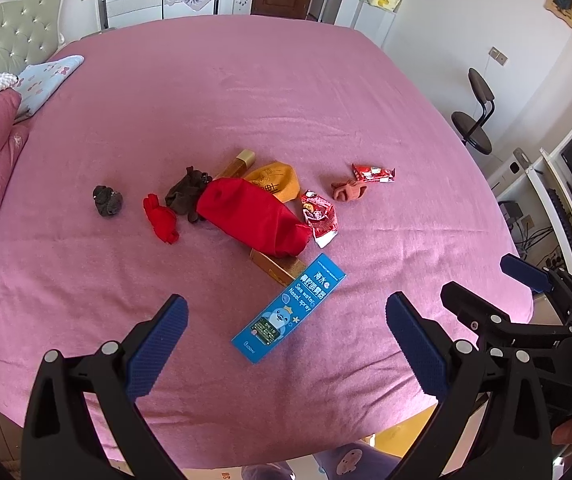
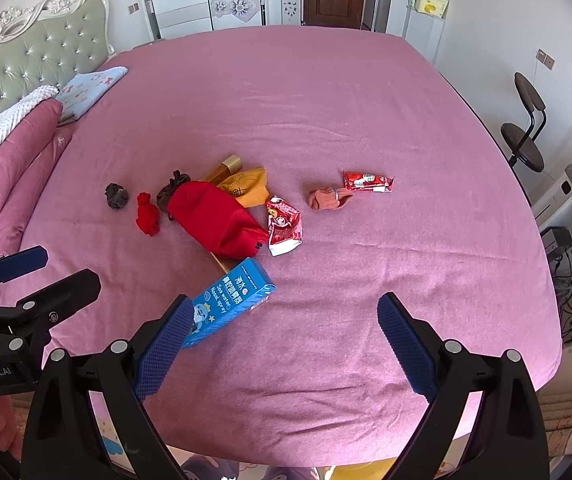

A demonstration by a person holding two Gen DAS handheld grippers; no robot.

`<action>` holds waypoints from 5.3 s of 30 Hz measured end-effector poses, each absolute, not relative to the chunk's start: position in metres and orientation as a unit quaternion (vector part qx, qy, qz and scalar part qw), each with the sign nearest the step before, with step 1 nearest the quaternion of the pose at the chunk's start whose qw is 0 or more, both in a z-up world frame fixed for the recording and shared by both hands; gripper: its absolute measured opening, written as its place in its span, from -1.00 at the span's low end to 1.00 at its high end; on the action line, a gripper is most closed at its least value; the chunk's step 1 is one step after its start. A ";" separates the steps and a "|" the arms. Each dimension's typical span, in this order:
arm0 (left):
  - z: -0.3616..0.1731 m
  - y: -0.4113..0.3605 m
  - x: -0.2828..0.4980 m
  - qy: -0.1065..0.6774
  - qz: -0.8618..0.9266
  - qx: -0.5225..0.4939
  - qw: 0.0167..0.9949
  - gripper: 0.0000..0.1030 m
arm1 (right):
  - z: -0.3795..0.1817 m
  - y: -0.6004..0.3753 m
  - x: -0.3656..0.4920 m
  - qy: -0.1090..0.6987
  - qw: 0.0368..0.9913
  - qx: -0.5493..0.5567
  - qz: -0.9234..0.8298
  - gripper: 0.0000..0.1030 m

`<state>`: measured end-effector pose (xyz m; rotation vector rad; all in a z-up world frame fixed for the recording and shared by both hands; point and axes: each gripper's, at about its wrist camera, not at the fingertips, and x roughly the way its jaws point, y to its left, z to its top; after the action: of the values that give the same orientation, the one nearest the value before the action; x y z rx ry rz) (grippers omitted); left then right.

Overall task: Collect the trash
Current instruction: 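Move the left tool toward the blue nasal spray box, then close the left tool on the blue nasal spray box, then lift the blue box with the left tool while the right tool grasps the red sock, then carry both items over the yellow basin and open both tools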

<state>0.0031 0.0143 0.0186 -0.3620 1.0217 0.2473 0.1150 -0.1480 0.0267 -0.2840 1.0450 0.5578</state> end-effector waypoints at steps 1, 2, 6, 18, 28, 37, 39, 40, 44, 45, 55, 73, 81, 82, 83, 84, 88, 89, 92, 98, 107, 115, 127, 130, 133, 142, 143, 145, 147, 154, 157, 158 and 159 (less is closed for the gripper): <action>0.019 0.014 0.003 0.485 0.117 -0.172 0.849 0.92 | 0.027 -0.148 0.115 0.491 0.820 -0.133 0.262 0.74; 0.018 0.014 0.006 0.485 0.118 -0.172 0.849 0.92 | 0.027 -0.148 0.115 0.493 0.819 -0.132 0.262 0.74; 0.016 0.013 0.006 0.487 0.117 -0.172 0.848 0.92 | 0.024 -0.149 0.117 0.499 0.816 -0.134 0.259 0.74; 0.009 0.010 0.002 0.499 0.110 -0.170 0.843 0.92 | 0.017 -0.153 0.115 0.509 0.812 -0.143 0.247 0.74; 0.005 0.006 0.004 0.508 0.105 -0.166 0.839 0.92 | 0.013 -0.159 0.120 0.516 0.810 -0.138 0.242 0.74; -0.025 0.000 0.014 0.542 0.091 -0.150 0.822 0.92 | -0.010 -0.165 0.129 0.541 0.796 -0.146 0.230 0.74; -0.036 -0.002 0.018 0.553 0.089 -0.146 0.815 0.92 | -0.017 -0.168 0.131 0.548 0.792 -0.146 0.227 0.74; -0.041 -0.003 0.020 0.558 0.085 -0.145 0.813 0.92 | -0.020 -0.169 0.132 0.553 0.789 -0.146 0.226 0.74; -0.063 -0.009 0.030 0.576 0.076 -0.129 0.803 0.92 | -0.035 -0.174 0.137 0.567 0.780 -0.140 0.225 0.74; -0.069 -0.010 0.032 0.580 0.073 -0.127 0.801 0.92 | -0.038 -0.175 0.139 0.572 0.777 -0.138 0.225 0.74; -0.134 -0.012 0.072 0.621 0.053 -0.069 0.779 0.92 | -0.082 -0.188 0.157 0.606 0.760 -0.119 0.203 0.74; -0.216 -0.016 0.117 0.668 0.015 -0.026 0.743 0.78 | -0.122 -0.174 0.183 0.636 0.738 -0.091 0.205 0.74; -0.239 0.004 0.122 0.699 0.016 -0.092 0.709 0.15 | -0.128 -0.163 0.188 0.642 0.729 -0.091 0.219 0.74; -0.240 0.007 0.120 0.701 0.016 -0.102 0.706 0.14 | -0.129 -0.160 0.188 0.642 0.728 -0.093 0.221 0.74; -0.240 0.012 0.117 0.702 0.012 -0.117 0.703 0.13 | -0.129 -0.157 0.188 0.641 0.728 -0.095 0.223 0.74; -0.239 0.016 0.115 0.701 0.007 -0.136 0.700 0.11 | -0.129 -0.153 0.189 0.641 0.727 -0.098 0.226 0.74; -0.235 0.033 0.101 0.693 0.010 -0.193 0.694 0.08 | -0.126 -0.135 0.193 0.635 0.723 -0.105 0.250 0.74; -0.232 0.041 0.095 0.688 0.018 -0.203 0.696 0.08 | -0.125 -0.129 0.194 0.633 0.721 -0.108 0.258 0.74; -0.221 0.064 0.078 0.668 0.039 -0.239 0.704 0.08 | -0.122 -0.107 0.200 0.625 0.717 -0.116 0.285 0.73; -0.192 0.112 0.056 0.623 0.079 -0.279 0.727 -0.01 | -0.120 -0.054 0.219 0.602 0.706 -0.124 0.351 0.73; -0.201 0.167 0.041 0.600 0.119 -0.311 0.728 -0.24 | -0.166 0.034 0.252 0.616 0.658 -0.167 0.399 0.48; -0.211 0.156 0.053 0.610 0.102 -0.320 0.718 0.39 | -0.190 0.052 0.260 0.634 0.639 -0.186 0.393 0.49; -0.232 0.111 0.084 0.652 0.108 -0.280 0.697 0.63 | -0.207 0.058 0.261 0.655 0.617 -0.191 0.392 0.28; -0.249 0.090 0.106 0.667 0.114 -0.271 0.685 0.21 | -0.208 0.059 0.261 0.658 0.614 -0.192 0.392 0.09; -0.260 0.085 0.109 0.673 0.134 -0.284 0.670 -0.08 | -0.204 0.057 0.257 0.646 0.624 -0.206 0.388 -0.11; -0.238 0.085 0.090 0.629 0.118 -0.353 0.682 -0.09 | -0.164 0.031 0.251 0.620 0.658 -0.159 0.396 -0.56; -0.231 0.084 0.087 0.623 0.115 -0.356 0.687 -0.09 | -0.158 0.028 0.249 0.620 0.660 -0.152 0.397 -0.59; -0.218 0.082 0.081 0.610 0.105 -0.362 0.697 -0.09 | -0.145 0.018 0.245 0.619 0.667 -0.134 0.393 -0.61; -0.200 0.079 0.078 0.602 0.098 -0.360 0.706 -0.09 | -0.134 0.007 0.239 0.626 0.668 -0.105 0.389 -0.62; -0.146 0.051 0.058 0.592 0.052 -0.322 0.737 -0.09 | -0.093 -0.066 0.205 0.633 0.693 -0.022 0.343 -0.64; -0.125 0.043 0.057 0.598 0.023 -0.297 0.744 -0.08 | -0.078 -0.114 0.189 0.634 0.708 0.018 0.310 -0.64; -0.122 0.035 0.063 0.600 0.012 -0.289 0.746 -0.08 | -0.074 -0.131 0.184 0.633 0.715 0.029 0.296 -0.64; -0.119 0.026 0.068 0.604 -0.001 -0.280 0.746 -0.08 | -0.070 -0.150 0.178 0.632 0.721 0.038 0.280 -0.64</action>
<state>0.0681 0.0257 -0.1191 -0.6129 1.3226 -0.0023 0.1785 -0.1504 -0.0700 0.0849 1.3971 0.6195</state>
